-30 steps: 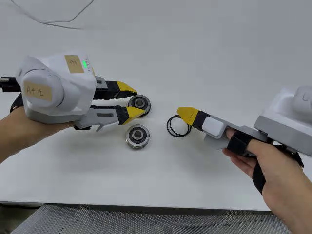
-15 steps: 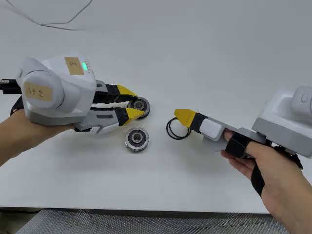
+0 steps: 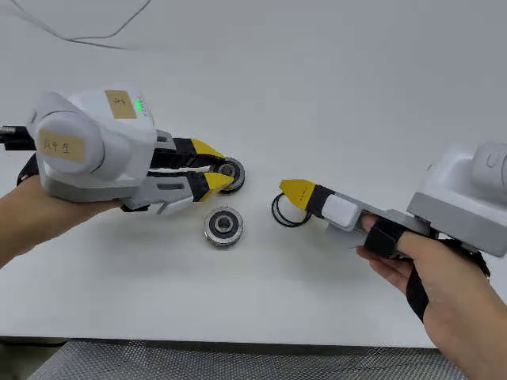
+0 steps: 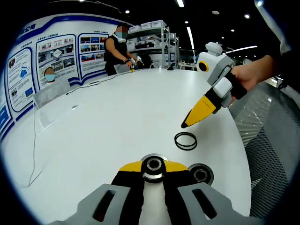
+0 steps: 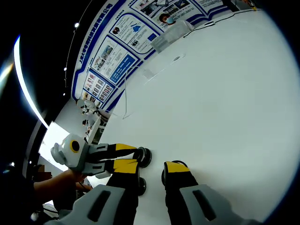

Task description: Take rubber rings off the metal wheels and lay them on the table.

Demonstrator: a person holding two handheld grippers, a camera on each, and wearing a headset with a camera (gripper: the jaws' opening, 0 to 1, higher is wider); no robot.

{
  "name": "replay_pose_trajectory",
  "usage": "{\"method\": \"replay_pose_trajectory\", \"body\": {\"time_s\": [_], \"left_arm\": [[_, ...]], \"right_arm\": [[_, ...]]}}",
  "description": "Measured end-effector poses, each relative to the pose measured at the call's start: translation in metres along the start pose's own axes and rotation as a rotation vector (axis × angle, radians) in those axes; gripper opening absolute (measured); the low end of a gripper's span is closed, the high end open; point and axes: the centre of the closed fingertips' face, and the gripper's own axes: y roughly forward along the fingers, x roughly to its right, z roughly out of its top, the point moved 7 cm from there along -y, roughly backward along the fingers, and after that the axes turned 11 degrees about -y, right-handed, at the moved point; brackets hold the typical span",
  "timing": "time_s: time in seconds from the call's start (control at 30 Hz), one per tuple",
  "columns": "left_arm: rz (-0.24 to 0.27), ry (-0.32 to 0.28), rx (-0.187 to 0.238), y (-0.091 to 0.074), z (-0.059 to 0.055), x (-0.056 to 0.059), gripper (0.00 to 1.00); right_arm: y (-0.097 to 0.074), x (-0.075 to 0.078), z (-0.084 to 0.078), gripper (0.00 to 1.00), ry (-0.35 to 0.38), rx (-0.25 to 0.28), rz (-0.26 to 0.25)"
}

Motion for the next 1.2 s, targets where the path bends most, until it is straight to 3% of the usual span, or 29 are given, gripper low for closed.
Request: {"method": "replay_pose_trajectory", "body": {"time_s": [0.77, 1.2], "left_arm": [[-0.016, 0.099, -0.073, 0.002, 0.004, 0.001, 0.14], [-0.029, 0.111, -0.074, 0.002, 0.005, -0.001, 0.13]], "right_arm": [[0.002, 0.000, 0.004, 0.22, 0.018, 0.018, 0.008], [0.015, -0.006, 0.014, 0.22, 0.030, 0.014, 0.065]]}}
